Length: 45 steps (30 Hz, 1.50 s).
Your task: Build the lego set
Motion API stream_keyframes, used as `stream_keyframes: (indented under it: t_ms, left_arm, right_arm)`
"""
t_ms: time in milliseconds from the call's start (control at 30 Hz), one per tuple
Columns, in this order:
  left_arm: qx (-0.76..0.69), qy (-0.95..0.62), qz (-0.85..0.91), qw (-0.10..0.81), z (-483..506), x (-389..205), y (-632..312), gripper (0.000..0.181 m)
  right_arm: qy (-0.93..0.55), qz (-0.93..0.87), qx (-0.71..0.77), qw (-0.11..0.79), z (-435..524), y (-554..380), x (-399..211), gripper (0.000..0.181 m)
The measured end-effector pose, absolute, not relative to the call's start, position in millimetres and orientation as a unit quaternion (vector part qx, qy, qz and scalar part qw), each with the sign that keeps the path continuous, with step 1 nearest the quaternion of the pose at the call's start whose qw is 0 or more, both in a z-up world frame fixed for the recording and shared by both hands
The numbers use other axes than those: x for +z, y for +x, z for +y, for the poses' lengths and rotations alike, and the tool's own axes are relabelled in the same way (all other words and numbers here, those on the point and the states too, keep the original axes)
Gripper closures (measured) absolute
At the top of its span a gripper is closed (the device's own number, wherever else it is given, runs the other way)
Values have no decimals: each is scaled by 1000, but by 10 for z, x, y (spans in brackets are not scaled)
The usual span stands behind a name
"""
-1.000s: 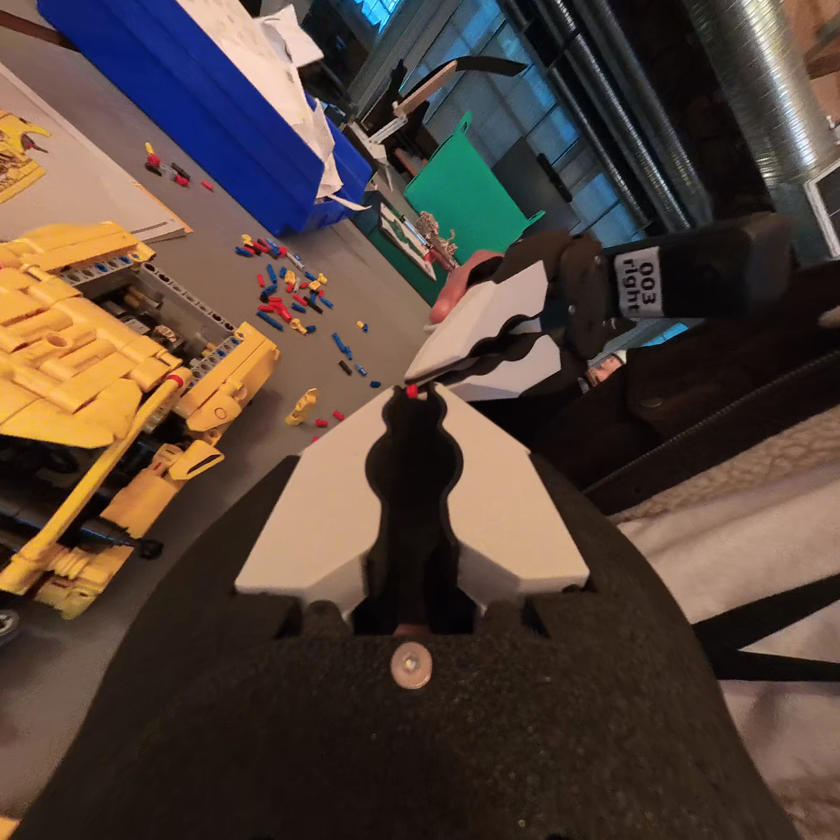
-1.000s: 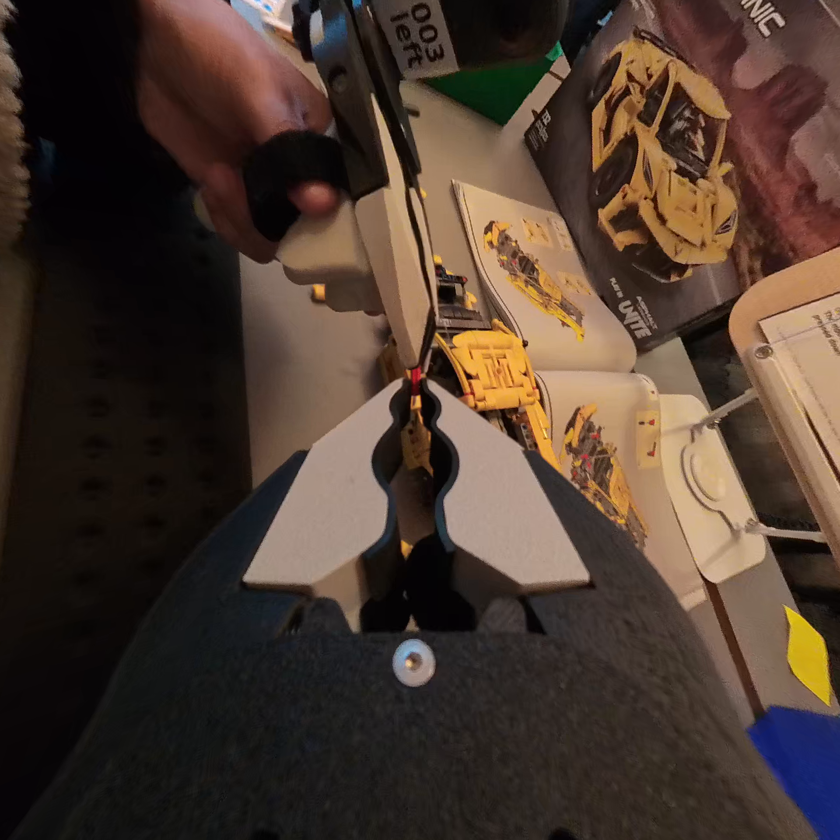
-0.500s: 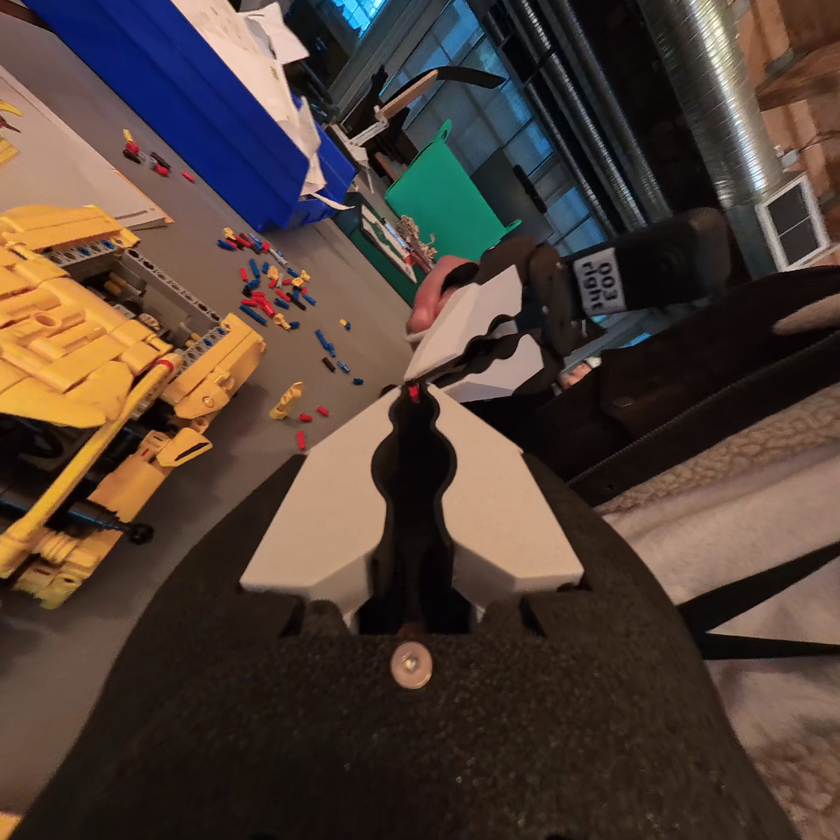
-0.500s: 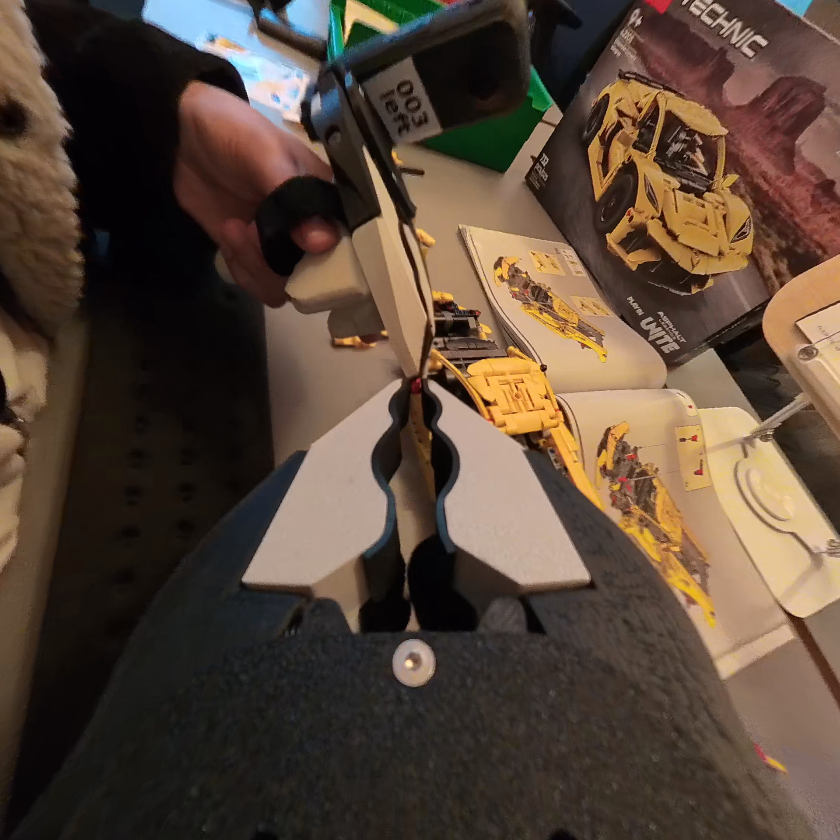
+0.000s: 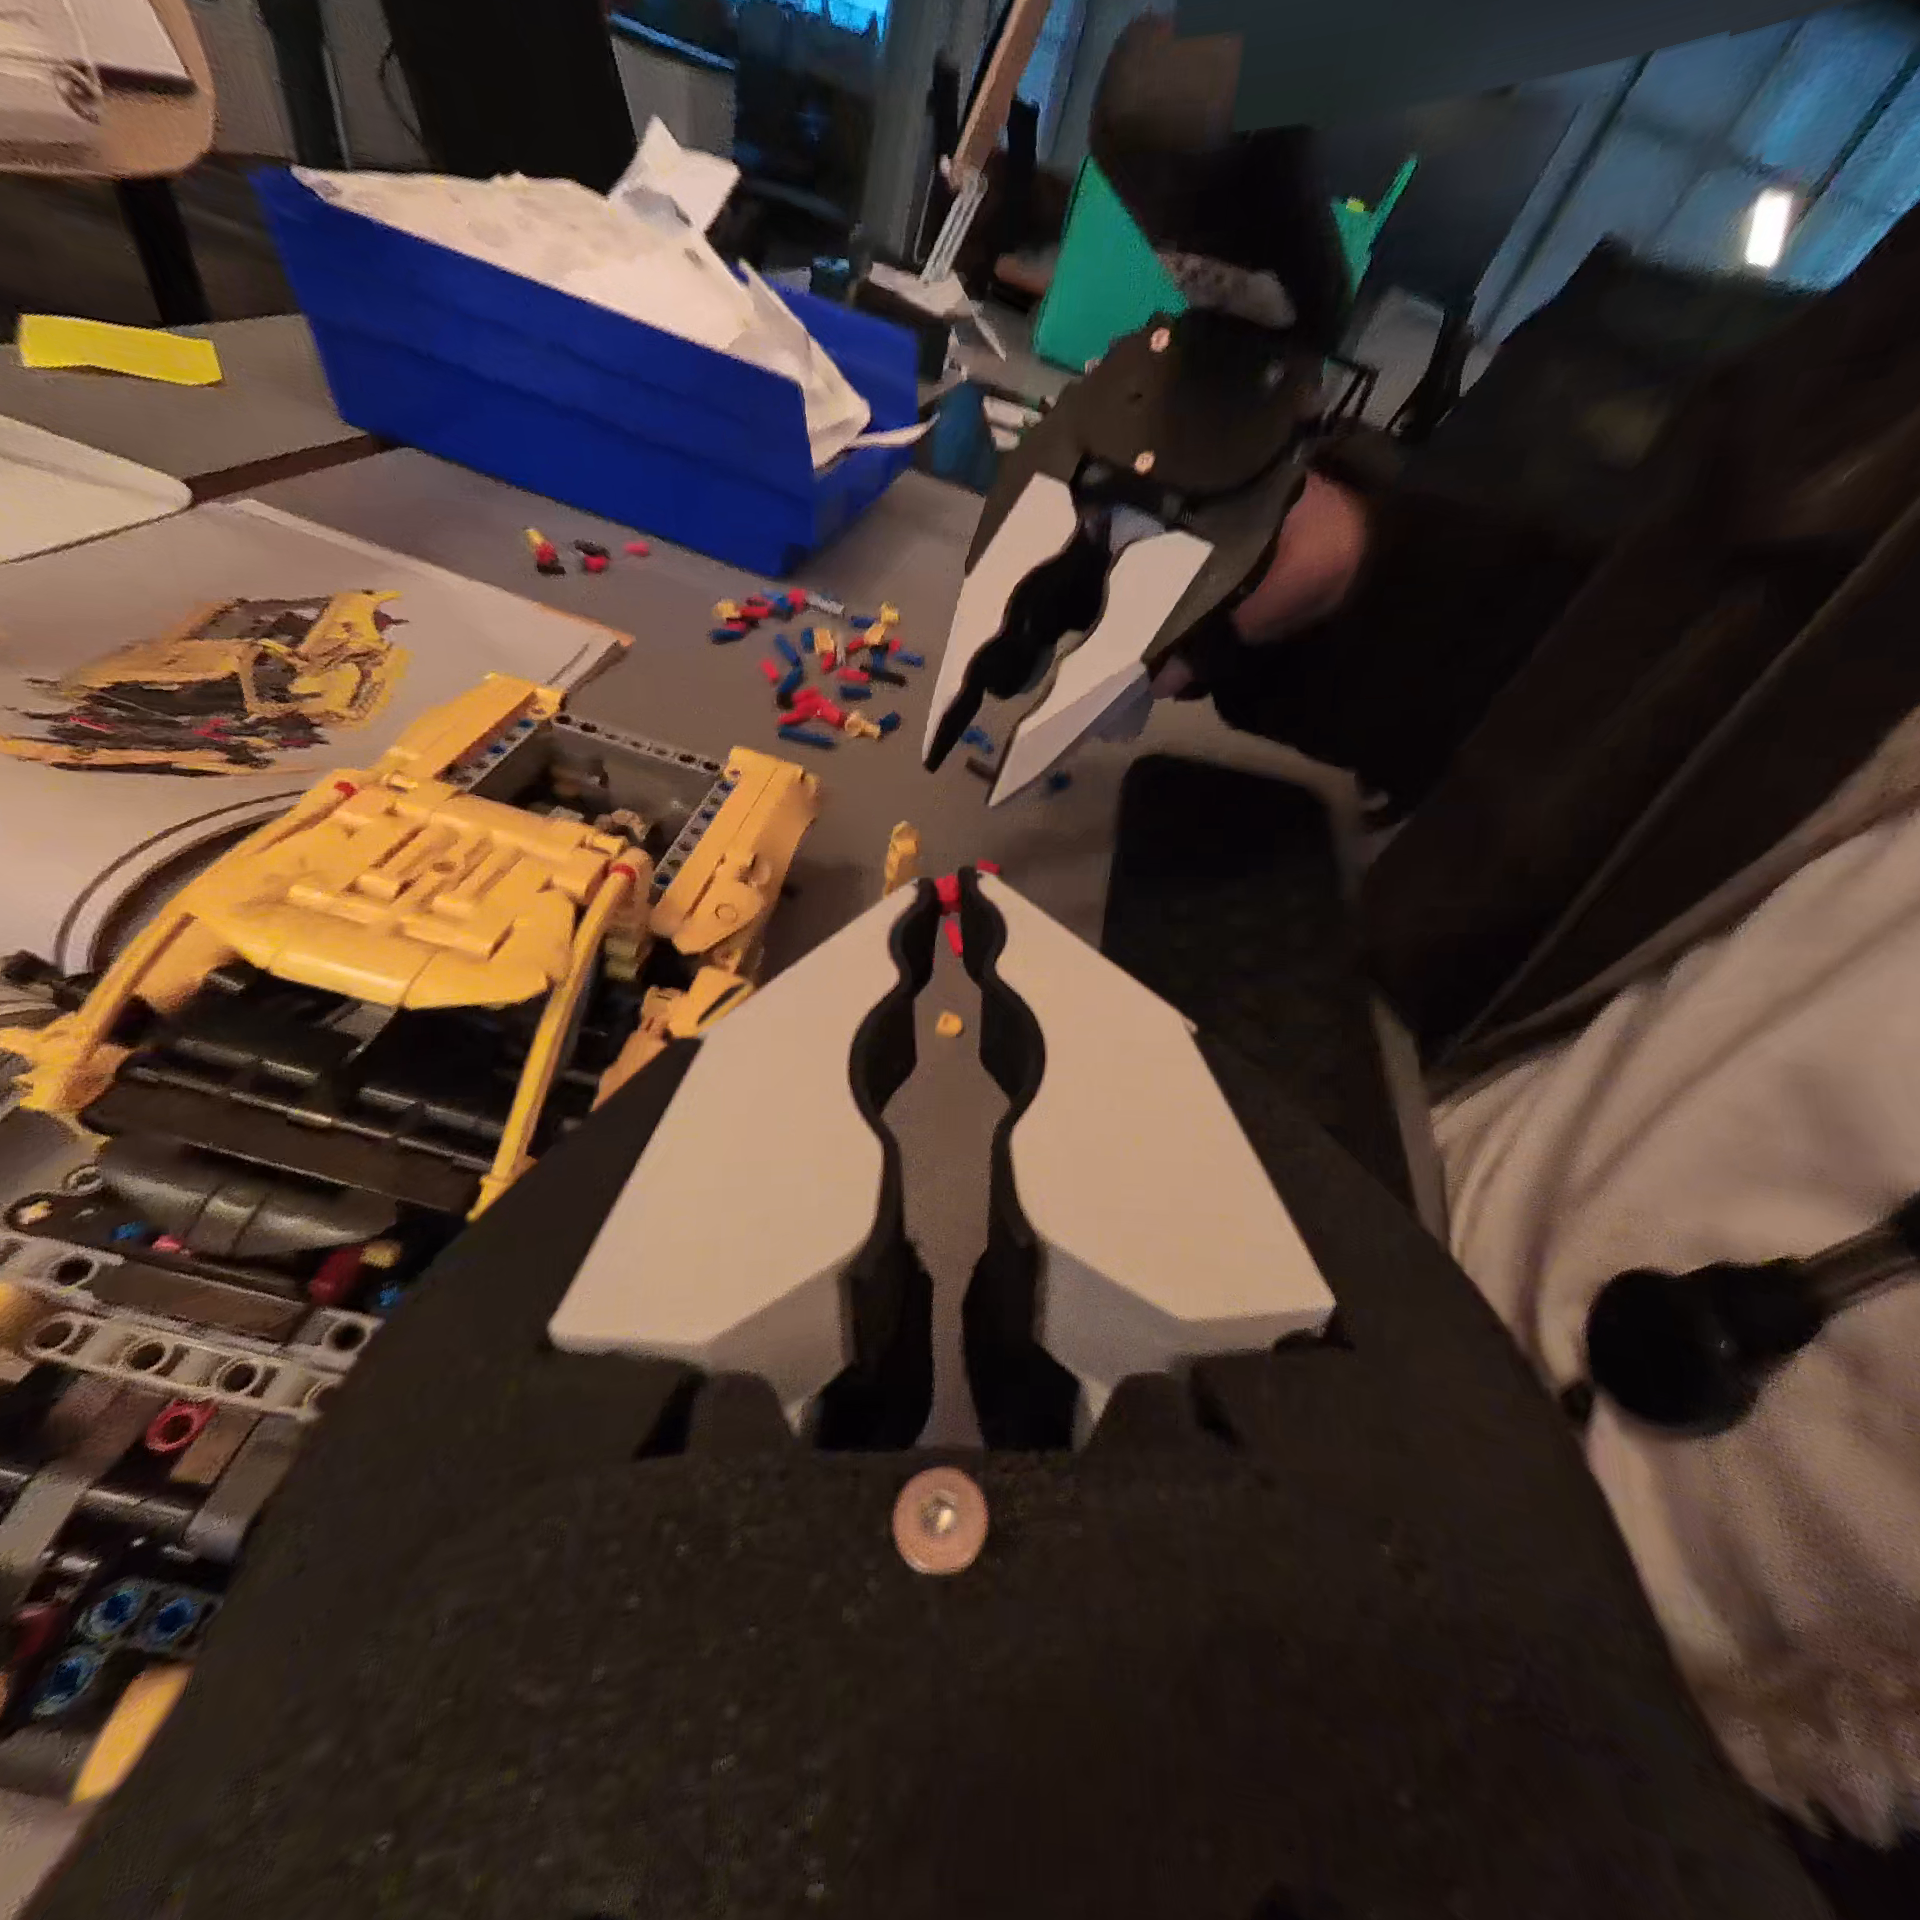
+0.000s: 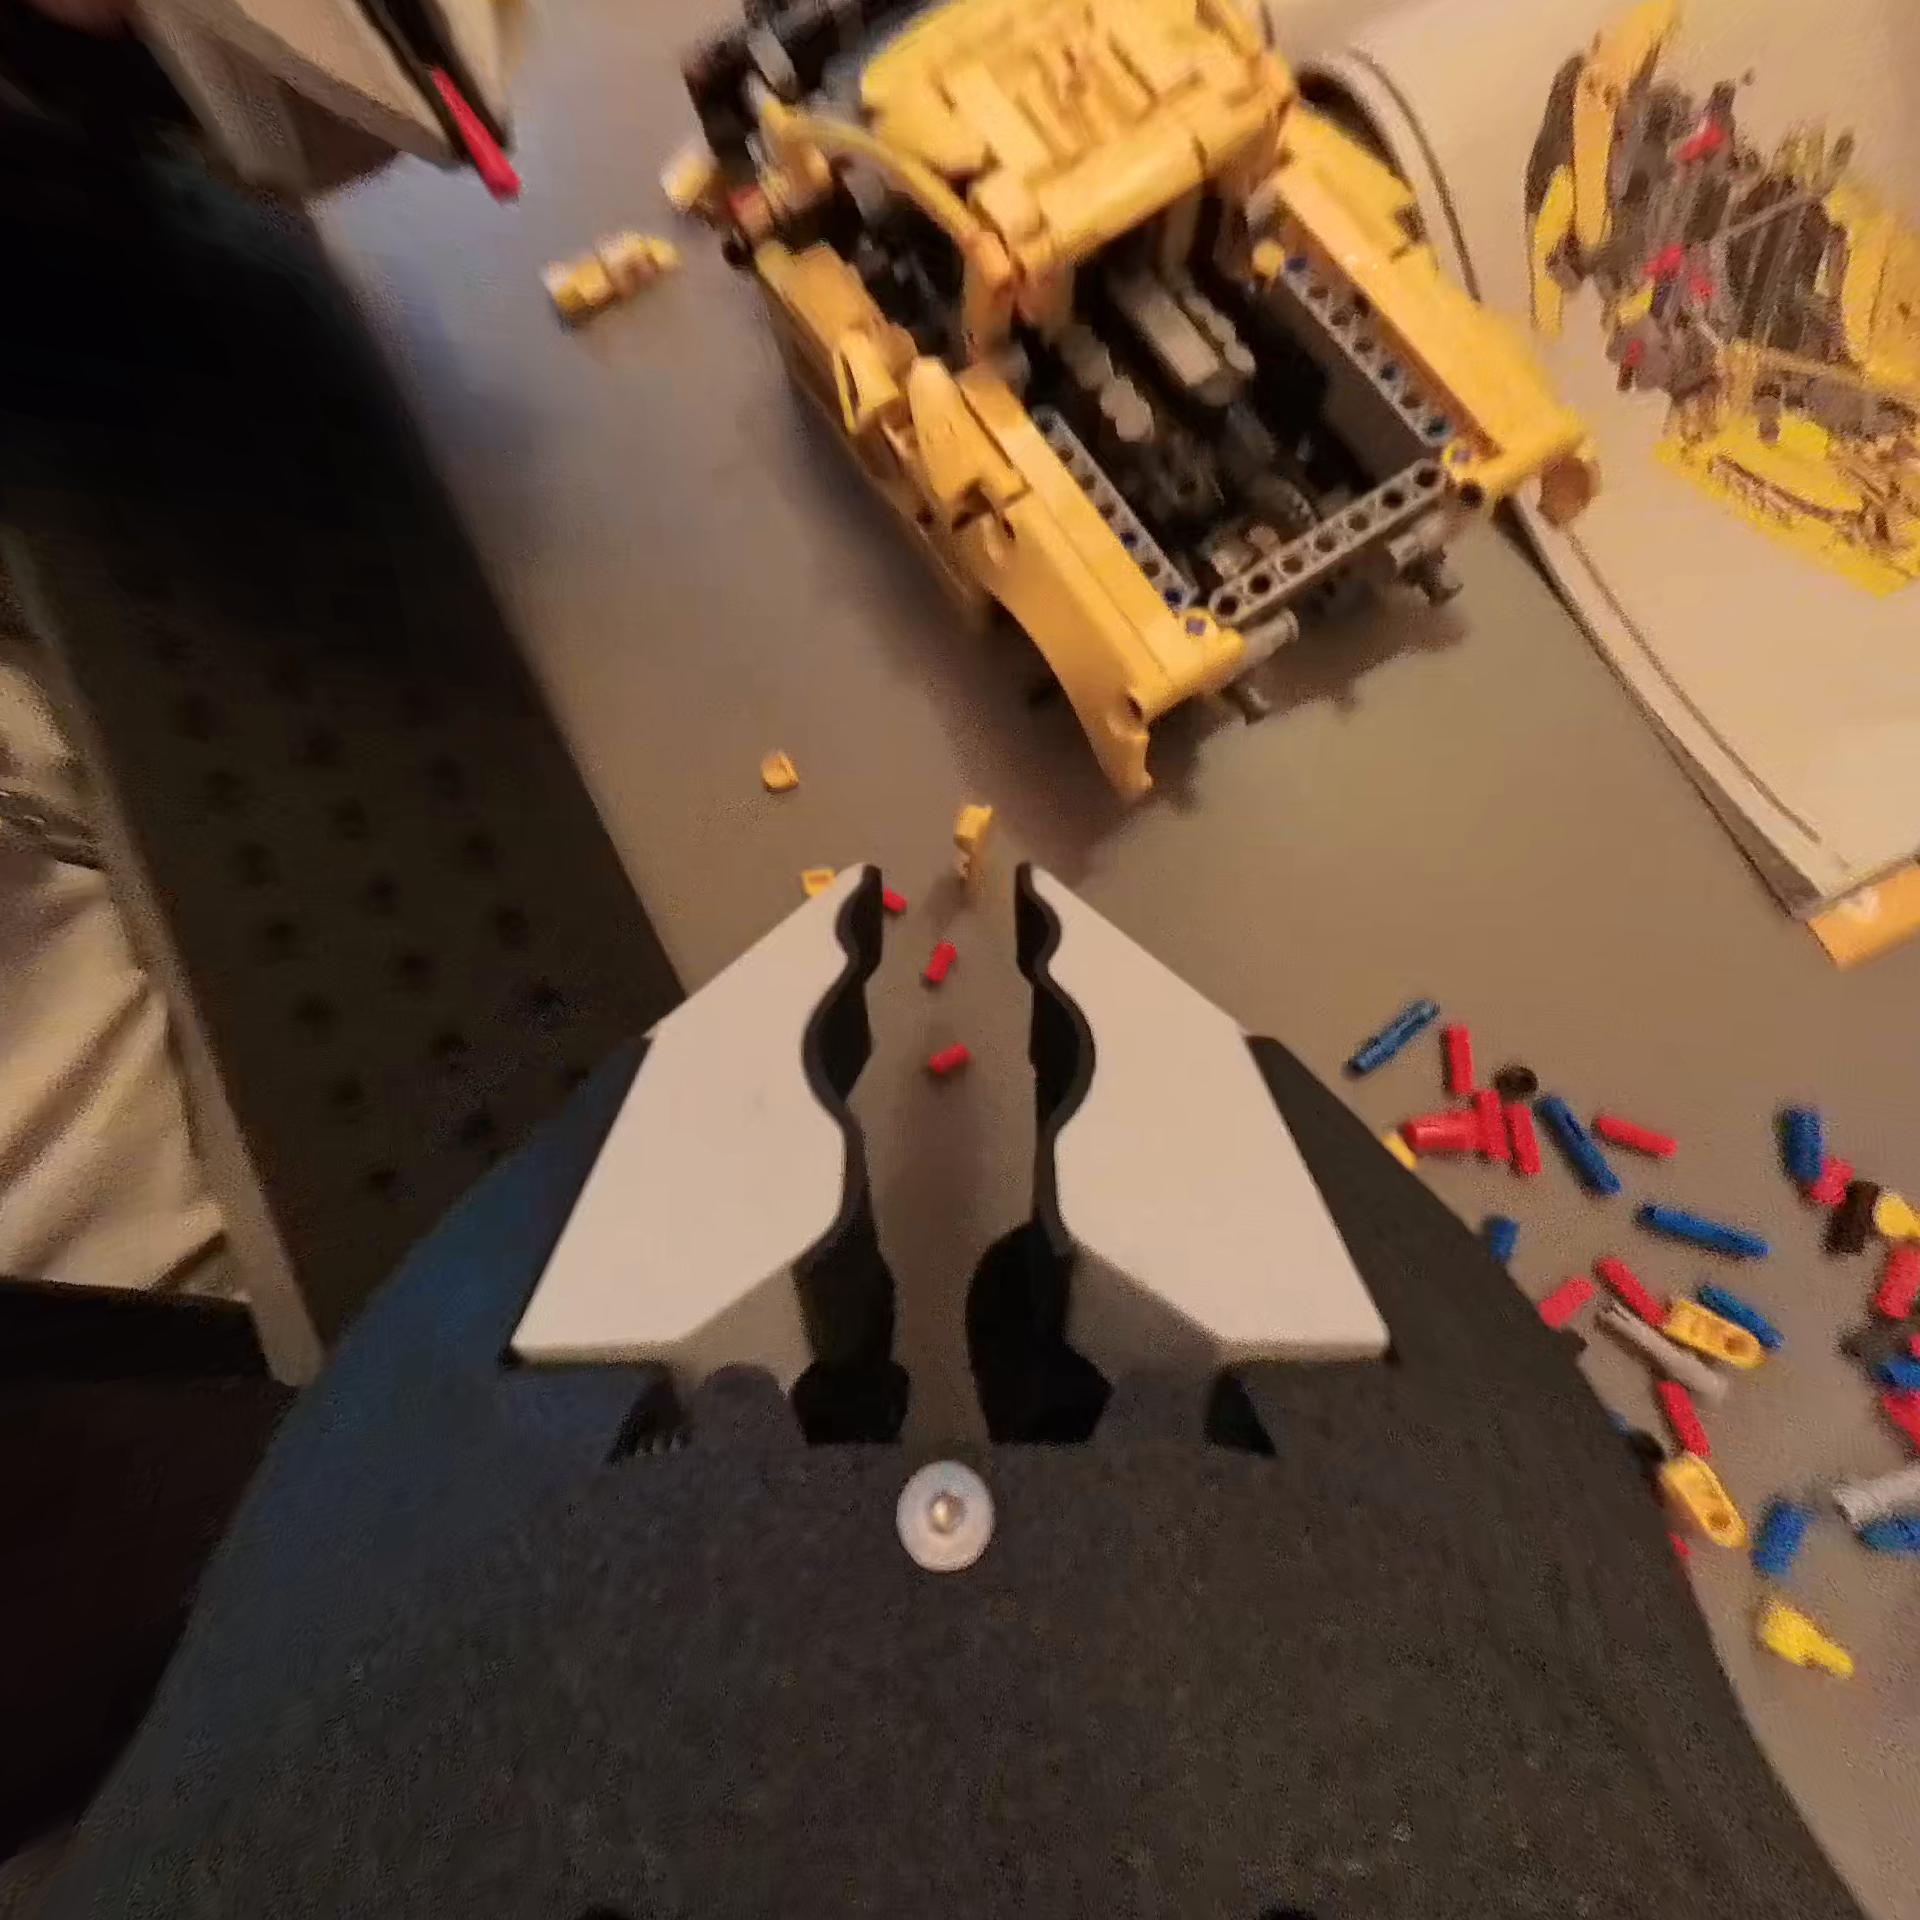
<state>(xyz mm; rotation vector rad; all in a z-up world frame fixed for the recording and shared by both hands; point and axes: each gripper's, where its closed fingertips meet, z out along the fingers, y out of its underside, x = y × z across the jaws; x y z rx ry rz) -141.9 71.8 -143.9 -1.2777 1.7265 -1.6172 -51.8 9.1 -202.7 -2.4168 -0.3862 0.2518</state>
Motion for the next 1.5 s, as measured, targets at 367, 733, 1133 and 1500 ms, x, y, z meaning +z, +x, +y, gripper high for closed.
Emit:
stream_keyframes:
  t_ms: [367,733,1133,1500]
  left_arm:
    - [-631,-412,599,271,704,-1351,-1425,177]
    - [-672,-403,552,286,801,-1122,-1488,177]
    - [-741,-368,468,310,997,-773,-1637,178]
    - [-721,-356,481,348,985,-771,-1635,177]
  right_arm:
    - [-961,-146,84,219,182,-547,-2421,156]
    - [-925,-148,141,320,513,-811,-2165,175]
    - [-638,-75,487,592,999,-1553,-790,175]
    - [-608,-26,556,567,1034,-1601,-873,175]
